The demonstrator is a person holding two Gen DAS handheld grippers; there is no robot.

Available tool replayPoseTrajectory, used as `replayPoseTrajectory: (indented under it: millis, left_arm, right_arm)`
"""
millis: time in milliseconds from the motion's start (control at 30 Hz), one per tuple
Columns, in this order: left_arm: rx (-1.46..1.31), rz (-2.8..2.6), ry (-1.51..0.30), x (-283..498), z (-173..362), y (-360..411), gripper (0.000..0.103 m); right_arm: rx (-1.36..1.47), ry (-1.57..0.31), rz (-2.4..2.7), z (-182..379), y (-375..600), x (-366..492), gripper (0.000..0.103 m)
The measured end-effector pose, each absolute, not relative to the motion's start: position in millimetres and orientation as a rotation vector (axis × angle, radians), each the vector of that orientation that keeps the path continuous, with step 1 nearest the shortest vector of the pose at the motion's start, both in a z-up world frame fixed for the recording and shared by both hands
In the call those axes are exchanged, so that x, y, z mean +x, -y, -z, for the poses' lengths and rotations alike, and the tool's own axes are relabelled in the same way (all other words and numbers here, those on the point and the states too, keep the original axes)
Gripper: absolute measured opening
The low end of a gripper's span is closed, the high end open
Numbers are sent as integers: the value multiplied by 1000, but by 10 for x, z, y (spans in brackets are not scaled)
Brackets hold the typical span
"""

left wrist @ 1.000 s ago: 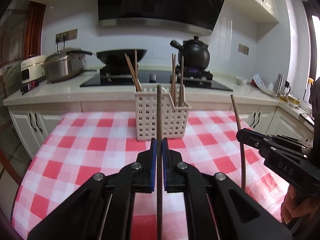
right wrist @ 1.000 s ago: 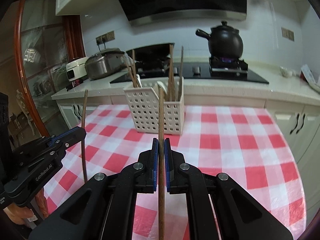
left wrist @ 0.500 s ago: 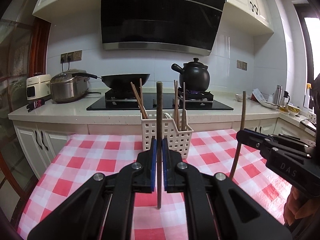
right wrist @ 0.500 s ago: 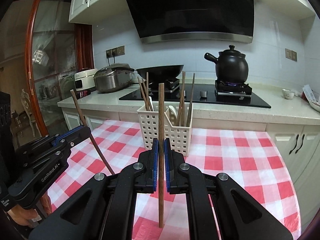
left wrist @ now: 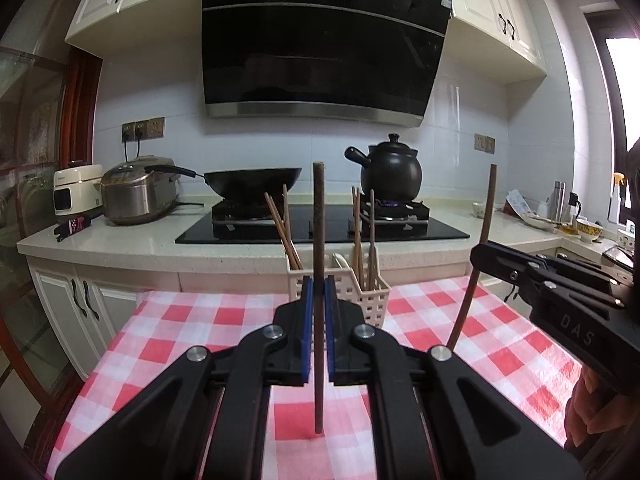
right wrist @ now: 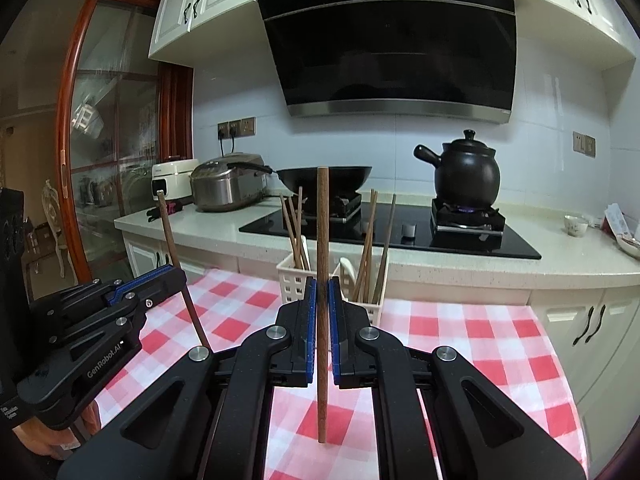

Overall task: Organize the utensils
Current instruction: 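Lift both chopsticks upright and carry them over the white basket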

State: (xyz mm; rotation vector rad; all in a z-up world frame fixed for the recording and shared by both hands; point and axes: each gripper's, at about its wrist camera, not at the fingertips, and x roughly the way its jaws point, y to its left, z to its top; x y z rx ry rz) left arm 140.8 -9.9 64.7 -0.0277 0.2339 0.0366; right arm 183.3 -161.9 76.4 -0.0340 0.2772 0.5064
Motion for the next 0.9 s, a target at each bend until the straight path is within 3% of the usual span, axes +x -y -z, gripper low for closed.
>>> replayPoseTrajectory:
  millis: [500, 900]
  left_arm:
    - [11, -36, -121, 1607, -1072, 78, 5]
    - [2, -17, -110, 2256, -1435, -111, 5]
  right_arm:
    - [-67, -201, -503, -1036, 1484, 2036, 6]
    - [-60, -164, -508, -1400, 1357, 2673, 6]
